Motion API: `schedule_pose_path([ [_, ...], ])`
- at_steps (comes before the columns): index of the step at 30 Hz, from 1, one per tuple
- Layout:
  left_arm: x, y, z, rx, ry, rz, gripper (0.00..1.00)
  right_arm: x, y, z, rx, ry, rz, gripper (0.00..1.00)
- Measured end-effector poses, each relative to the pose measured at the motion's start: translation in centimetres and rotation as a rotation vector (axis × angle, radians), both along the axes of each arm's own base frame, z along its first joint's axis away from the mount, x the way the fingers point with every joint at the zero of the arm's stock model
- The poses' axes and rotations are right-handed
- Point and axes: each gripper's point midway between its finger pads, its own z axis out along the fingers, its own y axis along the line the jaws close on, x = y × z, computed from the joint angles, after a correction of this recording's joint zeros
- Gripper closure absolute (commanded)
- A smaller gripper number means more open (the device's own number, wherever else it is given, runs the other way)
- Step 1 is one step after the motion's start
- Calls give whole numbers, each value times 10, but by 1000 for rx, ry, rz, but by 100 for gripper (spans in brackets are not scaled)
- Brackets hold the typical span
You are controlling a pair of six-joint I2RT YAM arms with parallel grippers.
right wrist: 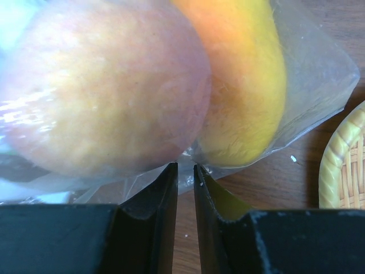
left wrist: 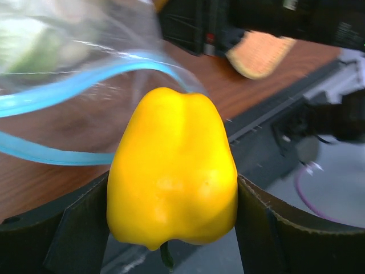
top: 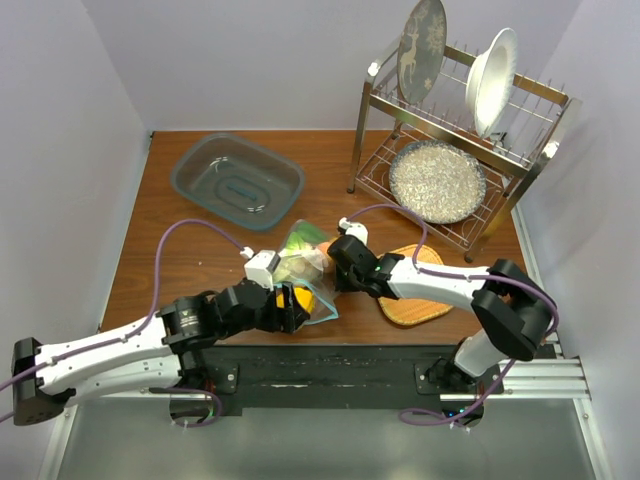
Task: Open the zip-top bag and remove the fake food
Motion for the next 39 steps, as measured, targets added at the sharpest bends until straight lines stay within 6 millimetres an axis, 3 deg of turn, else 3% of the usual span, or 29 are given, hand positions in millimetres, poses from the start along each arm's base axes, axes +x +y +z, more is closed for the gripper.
schedule_pose_path([
  [6,-21,-22,38,-127,13,-157,75,3,3,27,60,-49,3,70],
  [10,-5,-35,65,-148,-38,-132,72,2,3,45,96,-79,4,65],
  [12,24,-35,83,-147,-83,-54,72,0,0,53,111,-91,4,60],
  [14,67,-25,98,-152,-128,63,72,-2,-4,59,127,-103,2,60],
  [15,101,-11,103,-144,-150,161,72,-5,-7,63,133,-109,0,60],
  [17,149,15,104,-117,-179,299,71,-7,-12,68,137,-117,-3,60],
  [20,212,57,86,-42,-178,467,67,-11,-16,74,142,-122,-3,59],
  [24,267,92,48,58,-131,570,53,-13,-20,74,131,-115,-1,59],
  [25,279,99,39,76,-119,588,35,-15,-22,72,120,-108,1,57],
  [28,307,113,12,118,-84,610,8,-17,-24,71,97,-96,10,52],
  [31,322,119,-1,154,-66,600,0,-16,-23,75,95,-102,19,44],
  [33,329,117,7,161,-81,582,0,-15,-23,76,92,-106,25,37],
  [36,338,114,35,150,-143,563,0,-16,-25,76,77,-106,35,34],
  [39,336,117,59,153,-194,552,10,-17,-27,75,61,-102,43,33],
])
